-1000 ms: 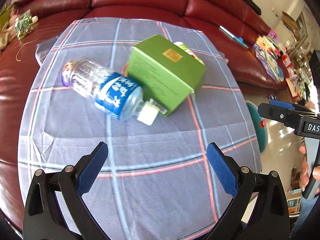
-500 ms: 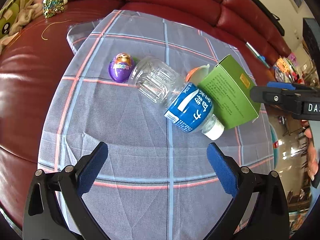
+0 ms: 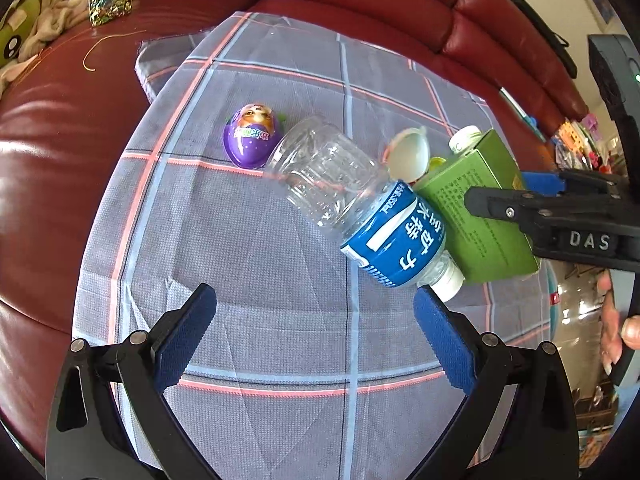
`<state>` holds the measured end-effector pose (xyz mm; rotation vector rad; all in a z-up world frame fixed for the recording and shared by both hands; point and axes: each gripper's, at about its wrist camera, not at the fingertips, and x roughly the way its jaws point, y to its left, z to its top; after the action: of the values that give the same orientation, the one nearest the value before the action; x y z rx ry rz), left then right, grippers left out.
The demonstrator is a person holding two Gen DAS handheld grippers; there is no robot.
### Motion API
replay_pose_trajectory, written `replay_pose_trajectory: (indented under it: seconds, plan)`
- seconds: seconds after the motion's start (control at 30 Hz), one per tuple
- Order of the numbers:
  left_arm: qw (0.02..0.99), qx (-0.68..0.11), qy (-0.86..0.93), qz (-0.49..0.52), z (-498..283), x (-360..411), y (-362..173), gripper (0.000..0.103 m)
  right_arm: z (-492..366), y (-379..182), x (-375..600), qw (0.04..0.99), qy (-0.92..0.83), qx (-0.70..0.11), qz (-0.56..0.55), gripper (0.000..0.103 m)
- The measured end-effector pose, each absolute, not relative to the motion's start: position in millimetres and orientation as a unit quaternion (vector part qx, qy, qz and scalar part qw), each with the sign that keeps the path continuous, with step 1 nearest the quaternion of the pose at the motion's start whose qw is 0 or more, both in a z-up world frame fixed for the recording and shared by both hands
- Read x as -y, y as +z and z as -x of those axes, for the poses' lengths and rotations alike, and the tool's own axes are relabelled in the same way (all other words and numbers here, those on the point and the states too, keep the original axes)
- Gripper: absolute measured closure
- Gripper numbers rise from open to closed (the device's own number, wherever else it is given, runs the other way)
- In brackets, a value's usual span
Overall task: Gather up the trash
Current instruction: 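Grasp the clear water bottle with left tool while right tool grasps green box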
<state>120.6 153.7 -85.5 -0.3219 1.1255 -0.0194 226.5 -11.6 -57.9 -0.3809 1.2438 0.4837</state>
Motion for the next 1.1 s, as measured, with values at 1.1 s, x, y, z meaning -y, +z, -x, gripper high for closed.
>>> replay_pose_trajectory:
  seconds: [1.1]
  plan:
    - [0.821,-0.551,0.067,0.133,-164.4,-112.1,-124.7,0.038,-186.2,-54.9,148.7,0.788,0.194,-0.583,0.03,0.037]
